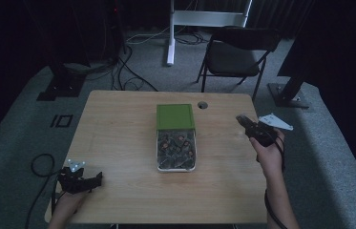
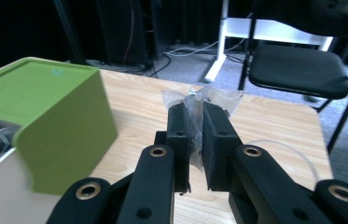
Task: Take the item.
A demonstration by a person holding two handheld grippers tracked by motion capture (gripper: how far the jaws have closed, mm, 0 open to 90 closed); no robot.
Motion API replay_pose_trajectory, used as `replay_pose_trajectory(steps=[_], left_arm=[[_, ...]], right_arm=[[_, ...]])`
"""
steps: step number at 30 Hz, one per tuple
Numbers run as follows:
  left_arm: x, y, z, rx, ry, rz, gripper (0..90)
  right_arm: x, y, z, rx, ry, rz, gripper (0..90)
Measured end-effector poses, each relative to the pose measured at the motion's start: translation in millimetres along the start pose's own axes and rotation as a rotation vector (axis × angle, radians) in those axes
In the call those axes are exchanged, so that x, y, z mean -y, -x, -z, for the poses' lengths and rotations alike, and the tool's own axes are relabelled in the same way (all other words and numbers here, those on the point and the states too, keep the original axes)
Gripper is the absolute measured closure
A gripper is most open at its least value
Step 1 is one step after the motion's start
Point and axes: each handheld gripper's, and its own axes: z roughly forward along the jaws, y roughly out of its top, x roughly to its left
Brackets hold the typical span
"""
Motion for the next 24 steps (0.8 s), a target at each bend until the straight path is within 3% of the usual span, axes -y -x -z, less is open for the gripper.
replay_pose_trajectory(steps=[13,24], left_arm=[[0.0,0.0,0.0,0.0,0.0,0.0,1.7],[0.0,0.0,0.0,0.0,-0.001,0.0,1.7]], right_arm=[[4.6,27.3,-9.7,0.067,-0.033,-0.043,82.7],[6.3,40.3,-22.2,0.097,-0.072,-0.06,82.8]])
